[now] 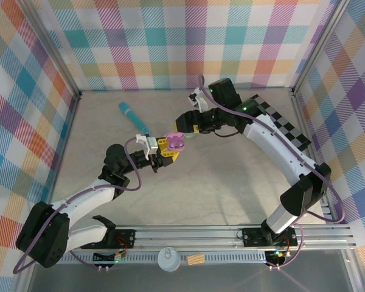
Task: Insert the wireless bluetooth earbuds into the charging case
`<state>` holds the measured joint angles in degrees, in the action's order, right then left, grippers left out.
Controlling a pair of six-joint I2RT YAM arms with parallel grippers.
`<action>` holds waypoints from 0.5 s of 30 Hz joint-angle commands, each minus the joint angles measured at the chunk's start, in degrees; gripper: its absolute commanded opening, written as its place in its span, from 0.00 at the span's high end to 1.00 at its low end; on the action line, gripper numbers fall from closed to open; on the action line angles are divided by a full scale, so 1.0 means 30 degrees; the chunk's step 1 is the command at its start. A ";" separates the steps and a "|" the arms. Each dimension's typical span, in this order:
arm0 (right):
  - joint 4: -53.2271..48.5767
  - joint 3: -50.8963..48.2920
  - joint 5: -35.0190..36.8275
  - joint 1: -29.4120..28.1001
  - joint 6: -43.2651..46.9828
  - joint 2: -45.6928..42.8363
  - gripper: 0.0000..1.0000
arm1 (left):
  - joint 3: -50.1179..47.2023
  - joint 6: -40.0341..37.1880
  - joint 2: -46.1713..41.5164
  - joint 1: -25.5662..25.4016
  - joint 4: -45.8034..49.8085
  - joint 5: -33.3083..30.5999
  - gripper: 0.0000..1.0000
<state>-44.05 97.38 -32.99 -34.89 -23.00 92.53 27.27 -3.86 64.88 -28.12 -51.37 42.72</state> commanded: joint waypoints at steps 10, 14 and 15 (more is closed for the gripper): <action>0.0109 -0.2601 -0.1249 -0.0031 0.0127 -0.1858 0.28 | 0.0458 -0.0209 -0.0387 -0.0247 -0.1361 -0.1508 0.68; 0.3044 -0.4181 -0.3293 -0.0032 -0.2096 -0.2401 0.29 | 0.0483 -0.0142 -0.0280 -0.0266 -0.1623 -0.1591 0.67; 0.3760 -0.4532 -0.3887 -0.0028 -0.2797 -0.2454 0.29 | 0.0485 -0.0096 -0.0219 -0.0266 -0.1713 -0.1670 0.68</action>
<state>-39.79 85.89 -38.35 -34.85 -26.13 86.63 27.27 -3.88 64.86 -28.45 -52.75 38.52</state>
